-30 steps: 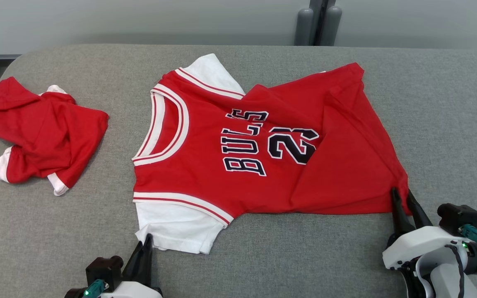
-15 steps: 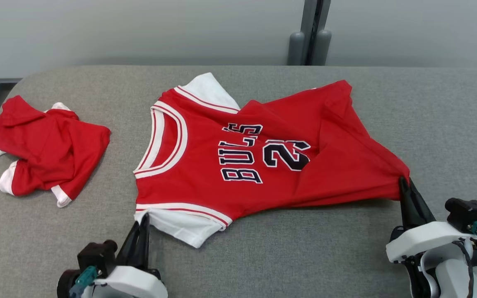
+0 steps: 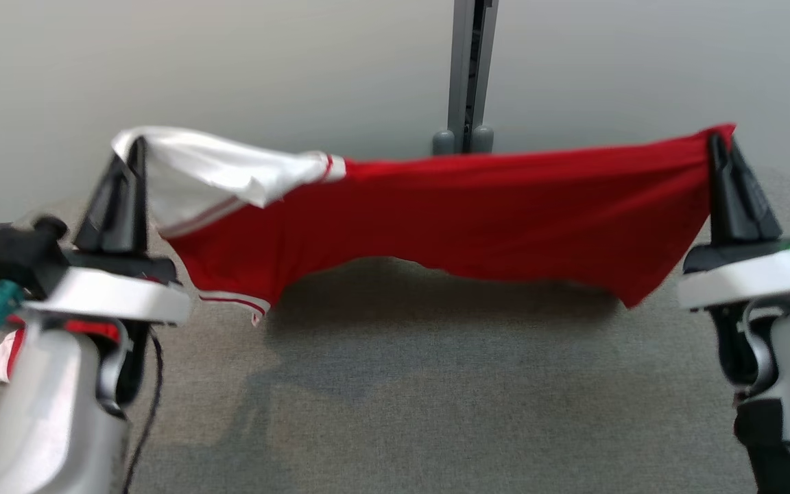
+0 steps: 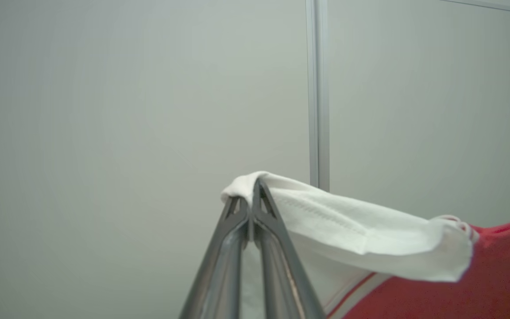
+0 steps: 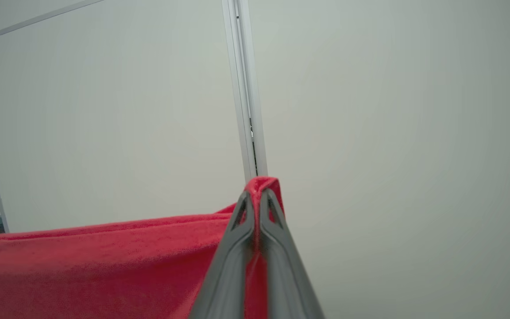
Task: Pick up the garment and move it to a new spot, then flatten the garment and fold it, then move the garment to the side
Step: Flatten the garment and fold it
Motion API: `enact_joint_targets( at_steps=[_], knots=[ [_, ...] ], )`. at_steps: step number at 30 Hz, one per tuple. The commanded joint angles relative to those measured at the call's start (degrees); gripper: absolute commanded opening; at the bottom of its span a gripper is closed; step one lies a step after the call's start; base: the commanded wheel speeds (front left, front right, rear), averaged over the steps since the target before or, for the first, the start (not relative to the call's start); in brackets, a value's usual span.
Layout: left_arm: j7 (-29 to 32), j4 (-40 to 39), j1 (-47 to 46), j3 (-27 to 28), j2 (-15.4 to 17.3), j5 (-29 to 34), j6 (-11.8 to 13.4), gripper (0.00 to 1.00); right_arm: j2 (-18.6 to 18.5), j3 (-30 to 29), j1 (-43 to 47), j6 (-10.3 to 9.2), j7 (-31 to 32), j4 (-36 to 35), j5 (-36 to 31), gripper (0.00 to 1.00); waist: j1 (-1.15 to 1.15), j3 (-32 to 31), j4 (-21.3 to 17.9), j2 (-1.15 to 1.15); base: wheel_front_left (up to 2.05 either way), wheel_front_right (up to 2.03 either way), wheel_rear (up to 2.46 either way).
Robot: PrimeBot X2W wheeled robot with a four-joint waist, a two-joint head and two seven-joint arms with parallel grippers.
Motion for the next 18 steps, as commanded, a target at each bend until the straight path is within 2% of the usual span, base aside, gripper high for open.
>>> enact_joint_targets(
  at_steps=[1,7,10,18],
  knots=[
    [1.4,-2.97,-4.62,1.42,2.37,0.71,0.41,0.0,-1.63,0.15,-3.39,-0.02,0.0,-1.62,1.01,0.0,0.0,-0.45,-0.7,0.0,0.0,0.0,0.0],
    [6.65,-8.76,-13.14,2.37,5.77,0.92,0.6,0.0,-4.46,0.8,-10.73,-0.02,4.06,-4.93,1.46,0.0,0.0,0.53,-1.1,0.0,0.0,0.0,0.0],
    [9.79,-10.26,-17.06,2.0,6.71,0.9,0.37,0.0,-5.7,1.69,-14.48,-0.02,6.84,-5.12,0.43,0.0,0.0,3.39,-1.03,0.0,0.0,0.0,0.0],
    [12.51,-5.15,-28.46,-0.3,7.23,1.86,-0.3,0.0,-6.0,2.74,-26.95,-0.02,7.93,0.33,-2.5,0.0,0.0,17.47,-0.14,0.0,0.0,0.0,0.0]
  ],
)
